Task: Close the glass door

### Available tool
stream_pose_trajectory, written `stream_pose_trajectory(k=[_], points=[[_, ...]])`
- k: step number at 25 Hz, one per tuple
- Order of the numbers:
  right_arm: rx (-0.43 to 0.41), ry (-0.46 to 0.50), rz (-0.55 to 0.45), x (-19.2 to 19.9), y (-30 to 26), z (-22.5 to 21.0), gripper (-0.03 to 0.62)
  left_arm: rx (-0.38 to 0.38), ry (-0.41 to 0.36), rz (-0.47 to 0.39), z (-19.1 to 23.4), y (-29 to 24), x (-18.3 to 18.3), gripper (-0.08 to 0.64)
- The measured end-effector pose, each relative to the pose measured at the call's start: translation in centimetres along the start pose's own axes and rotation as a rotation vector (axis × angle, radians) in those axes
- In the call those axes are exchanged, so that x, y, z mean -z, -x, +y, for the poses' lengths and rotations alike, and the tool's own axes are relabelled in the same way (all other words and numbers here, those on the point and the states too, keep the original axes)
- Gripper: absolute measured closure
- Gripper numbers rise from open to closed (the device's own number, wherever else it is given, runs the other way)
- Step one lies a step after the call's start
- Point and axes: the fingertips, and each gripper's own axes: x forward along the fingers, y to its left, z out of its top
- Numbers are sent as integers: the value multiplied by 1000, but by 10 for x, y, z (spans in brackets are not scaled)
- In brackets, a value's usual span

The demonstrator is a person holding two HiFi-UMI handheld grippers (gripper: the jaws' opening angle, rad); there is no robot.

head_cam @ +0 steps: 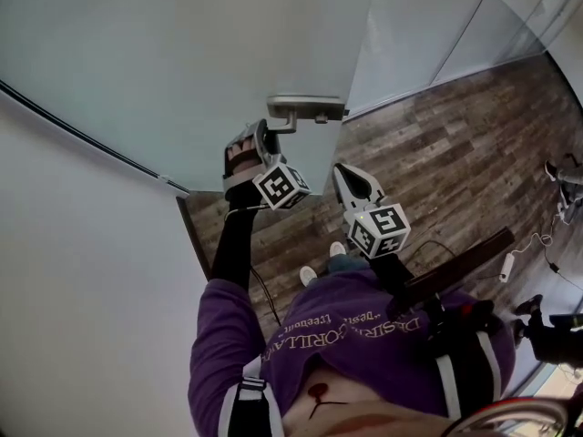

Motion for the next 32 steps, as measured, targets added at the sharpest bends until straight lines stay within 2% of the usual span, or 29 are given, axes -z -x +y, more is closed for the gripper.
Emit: stream_pose_trajectory(k=[12, 18, 27, 32], points=[[-8, -8, 1, -2, -15, -32, 596, -13, 12, 67, 6, -31, 10, 420], [-13, -37, 28, -22, -37, -73, 595, 26, 21, 111, 22, -75, -11, 420], [-46, -34, 37, -17, -23, -90, 595, 19, 49, 157, 23, -79, -13, 419], [-39, -49, 47, -13, -22, -100, 596, 43, 41, 177, 26, -87, -15, 419]])
